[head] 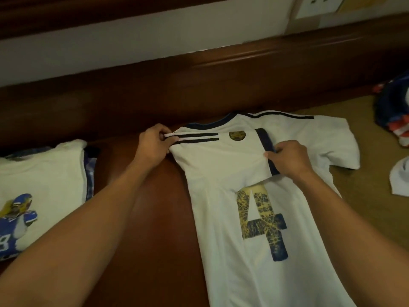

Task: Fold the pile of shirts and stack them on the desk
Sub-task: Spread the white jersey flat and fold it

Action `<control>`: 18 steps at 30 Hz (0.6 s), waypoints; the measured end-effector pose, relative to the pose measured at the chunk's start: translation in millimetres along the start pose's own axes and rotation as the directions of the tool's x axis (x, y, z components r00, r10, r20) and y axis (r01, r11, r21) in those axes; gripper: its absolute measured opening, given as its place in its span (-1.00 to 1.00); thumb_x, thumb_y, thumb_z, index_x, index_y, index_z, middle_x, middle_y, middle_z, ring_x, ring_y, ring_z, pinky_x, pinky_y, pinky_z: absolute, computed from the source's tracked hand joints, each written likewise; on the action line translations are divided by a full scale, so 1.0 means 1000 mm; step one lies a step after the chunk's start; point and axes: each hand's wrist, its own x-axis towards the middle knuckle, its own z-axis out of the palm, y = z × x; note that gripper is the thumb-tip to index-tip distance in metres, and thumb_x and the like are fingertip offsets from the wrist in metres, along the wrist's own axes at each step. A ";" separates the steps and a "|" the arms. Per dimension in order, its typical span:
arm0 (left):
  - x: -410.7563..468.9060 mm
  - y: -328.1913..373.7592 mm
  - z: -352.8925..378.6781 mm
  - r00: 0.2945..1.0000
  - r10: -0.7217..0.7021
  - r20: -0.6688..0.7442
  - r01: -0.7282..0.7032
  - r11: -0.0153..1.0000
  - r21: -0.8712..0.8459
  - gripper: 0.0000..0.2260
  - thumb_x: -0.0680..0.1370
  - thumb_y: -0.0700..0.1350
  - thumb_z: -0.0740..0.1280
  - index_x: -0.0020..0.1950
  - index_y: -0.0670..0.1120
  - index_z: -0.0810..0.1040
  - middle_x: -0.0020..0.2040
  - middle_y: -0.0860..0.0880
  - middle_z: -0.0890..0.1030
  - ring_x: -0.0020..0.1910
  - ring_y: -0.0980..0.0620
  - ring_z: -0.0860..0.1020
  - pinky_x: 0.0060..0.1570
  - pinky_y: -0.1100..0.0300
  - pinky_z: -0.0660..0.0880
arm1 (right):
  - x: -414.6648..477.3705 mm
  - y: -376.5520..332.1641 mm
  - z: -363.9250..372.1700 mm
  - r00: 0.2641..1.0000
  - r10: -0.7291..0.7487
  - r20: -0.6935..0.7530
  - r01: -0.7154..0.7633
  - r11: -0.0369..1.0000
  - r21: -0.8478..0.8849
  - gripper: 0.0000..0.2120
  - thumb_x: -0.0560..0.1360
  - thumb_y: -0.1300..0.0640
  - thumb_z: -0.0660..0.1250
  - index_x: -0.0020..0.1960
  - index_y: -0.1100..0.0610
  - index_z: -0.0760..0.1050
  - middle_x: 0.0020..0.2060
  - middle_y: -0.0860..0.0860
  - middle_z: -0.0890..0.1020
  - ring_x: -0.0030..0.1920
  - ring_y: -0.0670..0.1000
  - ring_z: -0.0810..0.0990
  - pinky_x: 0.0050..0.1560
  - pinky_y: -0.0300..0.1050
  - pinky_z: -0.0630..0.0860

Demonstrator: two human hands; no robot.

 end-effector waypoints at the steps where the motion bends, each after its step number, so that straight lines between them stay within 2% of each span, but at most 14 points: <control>1: 0.002 -0.002 0.002 1.000 0.003 -0.014 -0.003 1.000 0.017 -0.86 0.54 -0.03 0.49 0.02 -0.03 0.60 -0.22 0.03 0.60 -0.28 0.09 0.58 -0.29 0.29 0.45 | -0.002 0.002 0.004 1.000 0.009 0.006 -0.009 1.000 -0.030 -0.68 0.52 0.02 0.46 -0.35 0.08 0.49 -0.34 0.05 0.60 -0.35 0.00 0.51 -0.38 -0.15 0.33; 4: 0.006 -0.007 0.005 0.998 -0.011 -0.057 0.011 1.000 0.003 -0.76 0.50 -0.03 0.53 0.09 -0.07 0.60 -0.17 0.03 0.56 -0.22 0.12 0.51 -0.21 0.28 0.45 | -0.008 0.006 0.013 0.994 0.010 -0.106 -0.007 1.000 0.028 -0.86 0.51 0.01 0.46 -0.09 0.09 0.66 -0.14 0.05 0.70 -0.15 0.09 0.63 -0.15 -0.10 0.52; 6: 0.002 -0.008 0.007 0.995 -0.008 -0.099 0.011 1.000 0.025 -0.68 0.49 -0.03 0.54 0.18 -0.08 0.57 -0.03 -0.07 0.56 -0.12 0.02 0.53 -0.04 0.12 0.52 | -0.012 0.006 0.016 0.991 0.001 -0.132 0.003 0.999 0.035 -0.81 0.52 0.02 0.46 0.04 0.12 0.68 -0.07 0.07 0.71 -0.08 0.12 0.64 -0.07 -0.06 0.57; 9: -0.016 -0.006 0.015 0.963 0.185 -0.197 -0.112 0.937 0.330 -0.65 0.53 0.01 0.48 0.25 -0.08 0.55 0.16 -0.17 0.46 0.13 -0.17 0.45 0.12 -0.06 0.43 | -0.016 0.006 0.018 0.995 -0.019 -0.102 0.016 1.000 -0.026 -0.80 0.53 0.03 0.44 0.10 0.10 0.66 -0.03 0.09 0.71 -0.06 0.15 0.65 -0.07 -0.02 0.59; 11: -0.027 -0.004 0.024 0.945 0.309 -0.104 -0.227 0.853 0.469 -0.66 0.59 0.07 0.38 0.30 -0.06 0.56 0.20 -0.15 0.47 0.19 -0.18 0.44 0.16 -0.10 0.38 | -0.018 0.009 0.019 0.994 -0.026 -0.106 0.018 0.997 -0.075 -0.80 0.55 0.04 0.42 0.13 0.09 0.63 0.00 0.08 0.70 -0.03 0.15 0.65 -0.07 0.02 0.60; 13: -0.033 -0.007 0.034 0.954 0.290 0.076 -0.285 0.797 0.532 -0.60 0.64 0.13 0.26 0.43 0.00 0.48 0.40 -0.09 0.44 0.37 -0.12 0.39 0.30 -0.17 0.29 | -0.021 0.012 0.020 0.994 -0.021 -0.105 0.009 0.994 -0.112 -0.79 0.57 0.05 0.40 0.15 0.12 0.59 0.03 0.10 0.69 0.01 0.17 0.64 -0.06 0.01 0.58; 15: -0.034 -0.014 0.039 0.961 0.188 0.205 -0.271 0.799 0.538 -0.52 0.67 0.16 0.15 0.58 0.07 0.27 0.60 0.00 0.22 0.57 -0.02 0.17 0.43 -0.26 0.13 | -0.022 0.014 0.022 0.994 -0.026 -0.106 0.012 0.991 -0.132 -0.78 0.59 0.05 0.39 0.17 0.15 0.57 0.04 0.13 0.68 0.02 0.18 0.63 -0.09 -0.01 0.56; 18: -0.031 -0.018 0.040 0.943 0.091 0.320 -0.265 0.786 0.558 -0.48 0.71 0.16 0.00 0.66 0.15 -0.06 0.67 0.09 -0.13 0.63 0.07 -0.18 0.51 -0.31 -0.12 | -0.022 0.014 0.018 0.996 -0.053 -0.072 0.042 0.988 -0.147 -0.77 0.60 0.05 0.38 0.19 0.16 0.58 0.06 0.13 0.67 0.05 0.18 0.63 -0.07 -0.03 0.55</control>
